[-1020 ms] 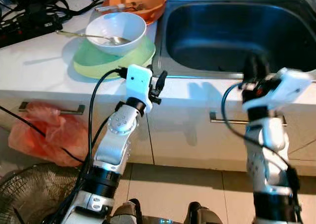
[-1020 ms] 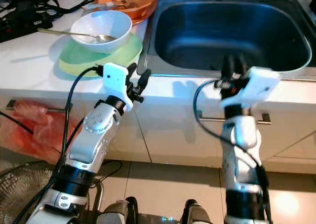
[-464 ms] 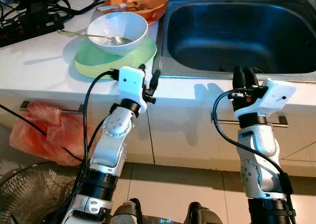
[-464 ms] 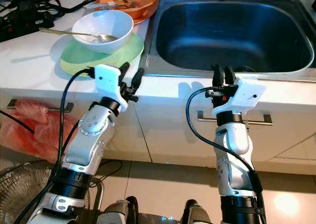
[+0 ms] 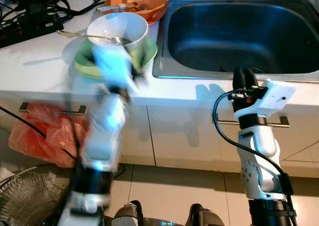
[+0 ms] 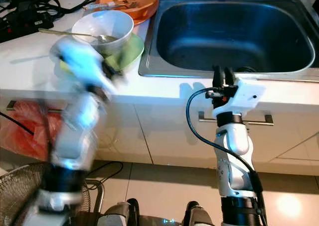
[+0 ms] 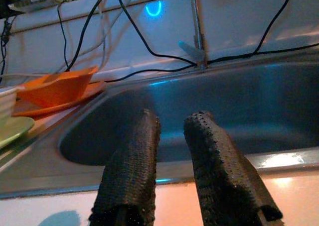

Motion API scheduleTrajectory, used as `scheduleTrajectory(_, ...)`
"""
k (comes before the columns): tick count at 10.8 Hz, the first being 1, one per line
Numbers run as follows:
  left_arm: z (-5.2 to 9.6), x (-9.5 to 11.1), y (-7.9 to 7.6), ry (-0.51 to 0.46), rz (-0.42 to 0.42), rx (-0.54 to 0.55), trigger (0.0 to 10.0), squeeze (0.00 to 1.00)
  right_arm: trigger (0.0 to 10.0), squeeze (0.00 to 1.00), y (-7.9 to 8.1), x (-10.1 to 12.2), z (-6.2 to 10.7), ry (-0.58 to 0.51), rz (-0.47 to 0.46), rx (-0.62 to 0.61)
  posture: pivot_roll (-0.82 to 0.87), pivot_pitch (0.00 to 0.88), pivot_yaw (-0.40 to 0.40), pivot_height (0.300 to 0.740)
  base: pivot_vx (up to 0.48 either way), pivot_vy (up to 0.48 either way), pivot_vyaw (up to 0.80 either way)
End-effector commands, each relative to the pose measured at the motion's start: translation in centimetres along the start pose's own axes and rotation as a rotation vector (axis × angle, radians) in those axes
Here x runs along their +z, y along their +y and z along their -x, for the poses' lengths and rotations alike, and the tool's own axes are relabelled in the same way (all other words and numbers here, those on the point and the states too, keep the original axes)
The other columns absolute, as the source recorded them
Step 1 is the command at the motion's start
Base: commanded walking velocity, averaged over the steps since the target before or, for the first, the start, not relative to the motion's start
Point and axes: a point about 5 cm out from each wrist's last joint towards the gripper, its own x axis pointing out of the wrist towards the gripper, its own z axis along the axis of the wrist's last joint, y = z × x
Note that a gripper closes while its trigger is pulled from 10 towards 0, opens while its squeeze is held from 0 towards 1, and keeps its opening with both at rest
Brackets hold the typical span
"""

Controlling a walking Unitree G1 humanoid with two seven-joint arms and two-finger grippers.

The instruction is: Kitchen organization

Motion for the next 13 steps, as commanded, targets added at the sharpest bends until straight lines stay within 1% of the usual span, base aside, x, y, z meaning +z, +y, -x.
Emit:
scheduleTrajectory(1, -0.8, 2.1, 1.5, -0.085, -0.007, 0.066, 10.0, 0.0, 10.0, 0.0, 0.3, -0.1, 0.1, 0.005, 0.001, 0.008, 0.11, 0.181, 0.053, 0.74, 0.0, 0.0, 0.0)
scheduleTrajectory(2, -1.3, 3.1, 3.4, -0.104, -0.009, 0.138, 10.0, 0.0, 10.0, 0.0, 0.3, -0.2, 0.0, 0.005, -0.002, 0.006, 0.11, 0.179, 0.054, 0.74, 0.0, 0.0, 0.0)
scheduleTrajectory(3, -1.4, 3.1, 4.5, -0.09, -0.023, 0.175, 10.0, 1.0, 10.0, 0.0, 0.2, -0.2, 0.0, 0.005, -0.003, 0.005, 0.11, 0.179, 0.053, 0.74, 0.0, 0.0, 0.0)
scheduleTrajectory(4, -1.2, 2.9, 6.0, -0.072, -0.01, 0.233, 10.0, 1.0, 10.0, 0.0, 0.3, -0.2, 0.0, 0.005, -0.004, 0.003, 0.11, 0.179, 0.053, 0.74, 0.0, 0.0, 0.0)
scheduleTrajectory(5, -1.1, 2.6, 6.7, -0.063, 0.054, 0.273, 10.0, 1.0, 10.0, 0.0, 0.3, -0.2, 0.0, 0.005, -0.005, 0.003, 0.11, 0.18, 0.053, 0.74, 0.0, 0.0, 0.0)
scheduleTrajectory(6, -1.0, 2.1, 8.0, -0.054, 0.234, 0.366, 10.0, 1.0, 10.0, 0.0, 0.3, -0.3, 0.0, 0.006, -0.005, 0.002, 0.11, 0.18, 0.053, 0.74, 0.0, 0.0, 0.0)
scheduleTrajectory(7, -1.0, 1.7, 8.3, -0.039, 0.271, 0.372, 10.0, 0.42, 10.0, 0.0, 0.3, -0.3, 0.0, 0.006, -0.007, 0.002, 0.11, 0.179, 0.053, 0.74, 0.0, 0.0, 0.0)
scheduleTrajectory(8, -0.9, 1.3, 8.9, -0.02, 0.322, 0.407, 10.0, 0.0, 10.0, 0.0, 0.4, -0.3, 0.0, 0.007, -0.009, 0.002, 0.11, 0.179, 0.054, 0.74, 0.0, 0.0, 0.0)
scheduleTrajectory(9, -0.7, 0.5, 10.0, 0.002, 0.388, 0.476, 10.0, 0.0, 10.0, 0.0, 0.4, -0.3, 0.0, 0.006, -0.011, 0.001, 0.11, 0.177, 0.056, 0.74, 0.0, 0.0, 0.0)
scheduleTrajectory(10, -0.7, 0.2, 10.2, 0.024, 0.384, 0.478, 10.0, 0.0, 10.0, 0.0, 0.4, -0.4, 0.0, 0.005, -0.012, 0.001, 0.11, 0.176, 0.057, 0.74, 0.0, 0.0, 0.0)
scheduleTrajectory(11, -0.9, -0.1, 10.2, 0.029, 0.407, 0.487, 10.0, 0.0, 10.0, 0.0, 0.5, -0.4, 0.0, 0.004, -0.014, 0.0, 0.11, 0.176, 0.059, 0.74, 0.0, 0.0, 0.0)
scheduleTrajectory(12, -0.9, -0.4, 10.3, 0.026, 0.447, 0.517, 10.0, 0.0, 10.0, 0.0, 0.5, -0.4, 0.0, 0.004, -0.015, 0.0, 0.1, 0.177, 0.059, 0.74, 0.0, 0.0, 0.0)
scheduleTrajectory(13, -0.8, -0.7, 10.7, 0.03, 0.457, 0.534, 10.0, 0.0, 10.0, 0.0, 0.5, -0.4, 0.0, 0.004, -0.015, 0.0, 0.1, 0.177, 0.061, 0.74, 0.0, 0.0, 0.0)
